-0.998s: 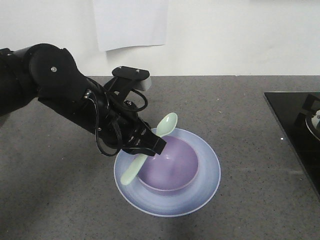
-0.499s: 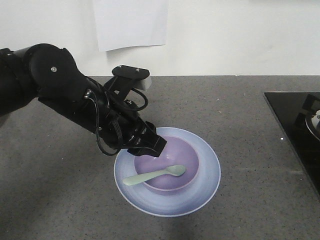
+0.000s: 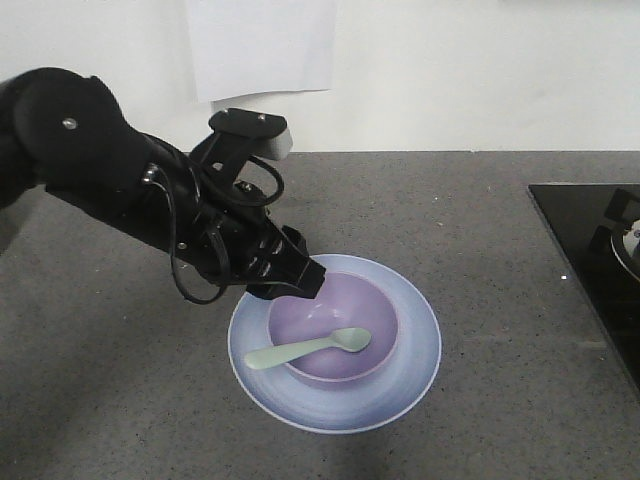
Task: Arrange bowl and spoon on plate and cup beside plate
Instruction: 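Lower the spoon into the bowl and open the left gripper, then raise the left gripper away from the bowl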
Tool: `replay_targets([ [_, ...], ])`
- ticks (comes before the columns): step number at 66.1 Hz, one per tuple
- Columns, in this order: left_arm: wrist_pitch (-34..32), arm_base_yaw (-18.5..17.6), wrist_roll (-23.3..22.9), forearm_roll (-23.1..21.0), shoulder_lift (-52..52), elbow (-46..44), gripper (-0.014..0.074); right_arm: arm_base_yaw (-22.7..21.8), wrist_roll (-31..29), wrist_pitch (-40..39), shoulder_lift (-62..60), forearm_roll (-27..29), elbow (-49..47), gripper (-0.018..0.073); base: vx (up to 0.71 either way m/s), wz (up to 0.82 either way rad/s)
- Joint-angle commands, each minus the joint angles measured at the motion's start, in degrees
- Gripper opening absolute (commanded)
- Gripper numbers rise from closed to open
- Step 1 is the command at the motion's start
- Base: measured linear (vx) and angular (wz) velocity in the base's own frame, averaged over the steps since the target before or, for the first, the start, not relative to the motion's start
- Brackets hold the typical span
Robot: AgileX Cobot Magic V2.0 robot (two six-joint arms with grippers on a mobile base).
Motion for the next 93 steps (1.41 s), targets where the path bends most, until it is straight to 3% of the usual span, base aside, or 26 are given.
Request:
replay_targets([
  [1,-2.4,-0.2,-0.3,-0.4,-5.3,-1.6,0.0345,-0.3,0.1,-4.3,0.2,-0.5,-1.2,-0.0005,0.00,0.00],
  [9,-2.2,-0.2,-1.4,3.0,-9.3,-1.6,0.0345,-0.3,0.1,-4.3,0.2,-0.5,-1.2,-0.0005,0.00,0.00],
  [21,-1.2,-0.2,-8.3,13.5,-16.2,-1.6,0.0345,-0.3,0.1,-4.3,0.2,-0.5,-1.2,-0.0005,0.00,0.00],
  [31,1.5,-0.2,-15.7,26.0,-21.4,-1.6,0.0334,-0.3,0.1,-4.3,0.2,-0.5,-1.2,-0.0005,0.00,0.00],
  [44,8.2,-0.2,-25.3,46.1,-27.3,-1.6,0.0285,-0.3,0.1,-4.3,0.2,-0.5,-1.2,-0.0005,0.00,0.00],
  [58,17.1,-0.2,-33.1,62.6,-31.5,-1.6,0.0224,-0.3,0.1,-4.3,0.2,-0.5,-1.2,-0.0005,0.00,0.00],
  [76,16.9,-0.2,-33.8,73.7,-33.4,-1.5,0.0217,-0.3,0.1,-4.3,0.2,-0.5,-1.2,-0.0005,0.00,0.00],
  [93,15.9,-0.2,-35.1,79.5,-33.3,-1.5,0.0218,-0.3,0.1,-4.1,0.2,-0.5,-1.2,-0.0005,0.00,0.00],
])
